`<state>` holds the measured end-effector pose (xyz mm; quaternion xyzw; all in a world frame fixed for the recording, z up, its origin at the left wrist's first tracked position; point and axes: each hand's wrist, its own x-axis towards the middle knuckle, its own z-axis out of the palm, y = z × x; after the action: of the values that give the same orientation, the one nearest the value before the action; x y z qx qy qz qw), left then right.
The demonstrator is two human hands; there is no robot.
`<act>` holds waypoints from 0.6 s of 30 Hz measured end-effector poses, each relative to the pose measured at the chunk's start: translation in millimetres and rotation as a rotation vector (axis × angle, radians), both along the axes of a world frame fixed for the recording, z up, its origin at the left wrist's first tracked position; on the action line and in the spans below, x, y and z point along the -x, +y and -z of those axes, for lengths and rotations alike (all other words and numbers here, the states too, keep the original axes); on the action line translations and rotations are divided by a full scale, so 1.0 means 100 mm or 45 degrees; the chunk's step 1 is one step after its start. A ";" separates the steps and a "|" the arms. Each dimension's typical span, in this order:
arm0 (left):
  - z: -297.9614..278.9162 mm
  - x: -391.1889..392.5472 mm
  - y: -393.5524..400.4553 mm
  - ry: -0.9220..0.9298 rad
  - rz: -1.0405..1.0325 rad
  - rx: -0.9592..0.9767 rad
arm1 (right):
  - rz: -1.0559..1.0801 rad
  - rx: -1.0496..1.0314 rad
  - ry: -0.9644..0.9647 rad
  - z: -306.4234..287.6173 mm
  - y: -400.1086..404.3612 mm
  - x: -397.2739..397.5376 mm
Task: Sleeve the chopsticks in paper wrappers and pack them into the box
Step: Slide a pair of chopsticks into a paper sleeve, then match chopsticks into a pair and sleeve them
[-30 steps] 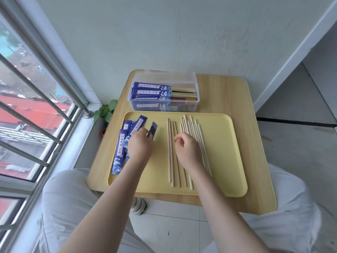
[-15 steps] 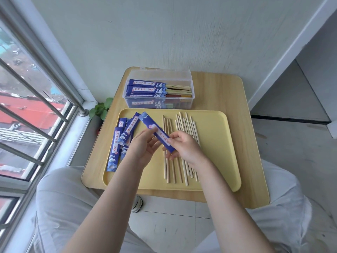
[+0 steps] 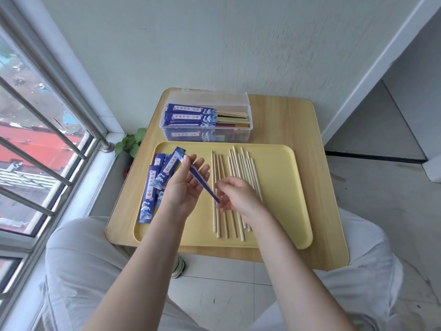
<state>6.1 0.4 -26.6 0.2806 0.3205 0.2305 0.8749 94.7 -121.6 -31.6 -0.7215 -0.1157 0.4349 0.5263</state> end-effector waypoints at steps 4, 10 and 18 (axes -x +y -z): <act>0.09 0.11 0.06 0.583 0.140 -0.518 | -0.268 0.515 -0.835 0.03 0.05 0.01; 0.24 0.18 0.03 0.882 0.275 -0.821 | -0.444 0.799 -1.015 0.06 0.24 0.23; 0.29 0.17 -0.01 0.831 0.351 -0.762 | -0.389 0.814 -0.941 0.06 0.32 0.36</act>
<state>-10.5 -1.0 -55.9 0.6186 0.4583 0.0940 0.6312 58.6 -89.5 -37.2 -0.9268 -0.2594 0.2364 0.1336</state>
